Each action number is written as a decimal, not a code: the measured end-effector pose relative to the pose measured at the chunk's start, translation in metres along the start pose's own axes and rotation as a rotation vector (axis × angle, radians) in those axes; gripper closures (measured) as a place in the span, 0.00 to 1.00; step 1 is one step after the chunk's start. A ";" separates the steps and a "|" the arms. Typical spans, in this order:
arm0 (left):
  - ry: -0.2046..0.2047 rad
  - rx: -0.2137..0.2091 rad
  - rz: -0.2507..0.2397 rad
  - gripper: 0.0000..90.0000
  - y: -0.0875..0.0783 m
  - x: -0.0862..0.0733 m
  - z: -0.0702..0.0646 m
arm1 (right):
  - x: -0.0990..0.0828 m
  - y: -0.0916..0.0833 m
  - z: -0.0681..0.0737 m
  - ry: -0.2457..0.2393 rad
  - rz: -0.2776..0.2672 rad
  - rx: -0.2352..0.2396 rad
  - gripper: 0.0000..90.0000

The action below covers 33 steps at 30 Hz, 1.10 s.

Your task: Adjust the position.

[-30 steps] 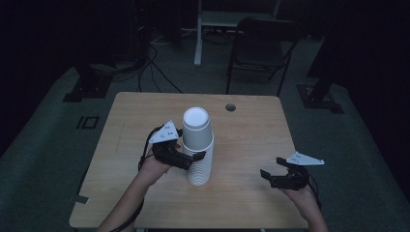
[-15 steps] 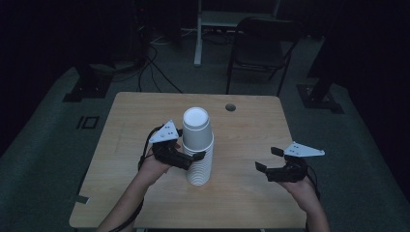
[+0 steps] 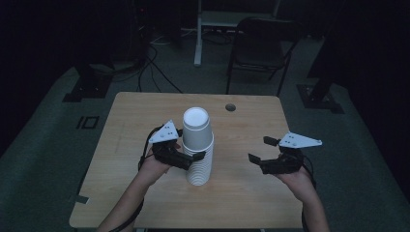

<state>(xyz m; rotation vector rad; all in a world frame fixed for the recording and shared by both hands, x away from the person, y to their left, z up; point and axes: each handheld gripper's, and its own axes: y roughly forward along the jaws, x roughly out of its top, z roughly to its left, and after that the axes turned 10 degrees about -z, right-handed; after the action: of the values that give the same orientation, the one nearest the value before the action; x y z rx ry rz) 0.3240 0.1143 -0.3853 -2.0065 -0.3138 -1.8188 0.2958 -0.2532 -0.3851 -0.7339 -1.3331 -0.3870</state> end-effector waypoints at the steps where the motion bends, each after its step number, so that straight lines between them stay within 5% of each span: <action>1: 0.000 0.000 0.000 0.06 0.000 0.000 0.000 | 0.000 0.000 0.000 0.000 0.000 0.000 0.12; 33: -0.002 -0.003 -0.004 0.06 0.000 -0.001 0.000 | 0.069 0.050 0.047 -0.092 -0.071 0.215 0.15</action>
<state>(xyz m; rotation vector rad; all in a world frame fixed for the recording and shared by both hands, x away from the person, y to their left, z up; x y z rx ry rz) 0.3242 0.1144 -0.3860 -2.0112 -0.3158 -1.8215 0.3083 -0.1749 -0.3288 -0.5310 -1.4650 -0.2634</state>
